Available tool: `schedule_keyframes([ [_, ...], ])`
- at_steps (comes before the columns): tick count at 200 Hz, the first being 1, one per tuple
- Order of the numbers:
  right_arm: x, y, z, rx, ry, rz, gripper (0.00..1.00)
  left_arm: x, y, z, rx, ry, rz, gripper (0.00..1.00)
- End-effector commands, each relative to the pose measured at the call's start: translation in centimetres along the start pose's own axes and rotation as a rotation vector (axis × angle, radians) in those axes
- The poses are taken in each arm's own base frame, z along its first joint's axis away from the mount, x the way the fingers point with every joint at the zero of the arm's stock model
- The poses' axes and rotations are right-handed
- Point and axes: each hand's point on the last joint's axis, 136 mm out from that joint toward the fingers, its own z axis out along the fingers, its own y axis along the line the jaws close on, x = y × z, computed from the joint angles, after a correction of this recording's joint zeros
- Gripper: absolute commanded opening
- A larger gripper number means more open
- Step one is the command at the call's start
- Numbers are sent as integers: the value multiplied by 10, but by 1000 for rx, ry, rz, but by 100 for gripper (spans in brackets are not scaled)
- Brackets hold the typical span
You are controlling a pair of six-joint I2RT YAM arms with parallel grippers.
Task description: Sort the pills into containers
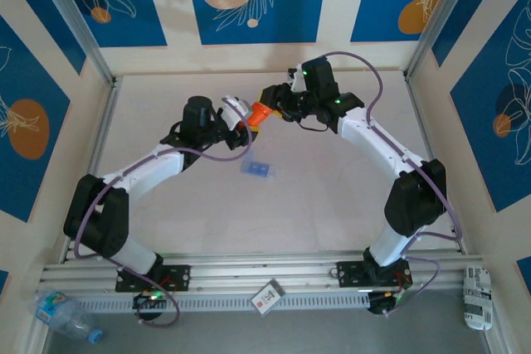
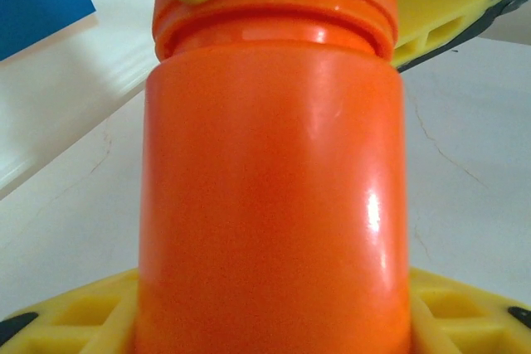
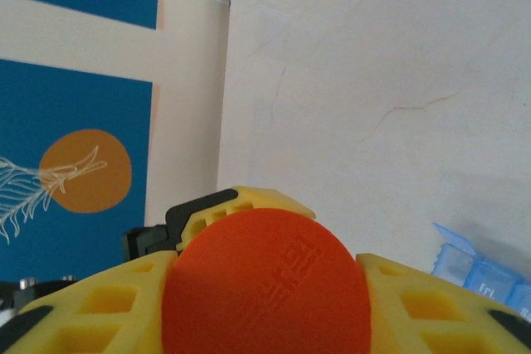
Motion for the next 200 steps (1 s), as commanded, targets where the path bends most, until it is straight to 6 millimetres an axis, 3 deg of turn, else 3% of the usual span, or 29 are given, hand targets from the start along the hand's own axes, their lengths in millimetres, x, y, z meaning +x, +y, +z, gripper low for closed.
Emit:
schedule_keyframes([
  [1, 0, 12, 0, -48, 18, -50, 36, -17, -6, 0, 32, -45, 9, 0],
  [28, -11, 18, -9, -105, -7, -210, 34, -28, -18, -7, 135, -80, -40, 0],
  [52, -3, 35, -23, -214, -6, -576, 36, -44, -35, -20, 313, -126, -145, 0],
  [64, 3, 34, -32, -231, -14, -713, 37, -51, -40, -26, 381, -149, -193, 0],
  [89, -8, 34, -54, -295, -24, -713, 37, -56, -48, -32, 445, -175, -237, 0],
  [127, -9, 31, -57, -307, -13, -683, 37, -55, -46, -30, 455, -175, -258, 0],
  [158, -20, 0, -56, -183, -63, -585, 37, -53, -40, -31, 403, -180, -250, 0],
  [182, -31, -54, -53, 41, -106, -422, 36, -46, -31, -33, 329, -176, -239, 0],
  [200, -25, -98, -48, 195, -92, -338, 36, -41, -26, -34, 284, -179, -240, 0],
])
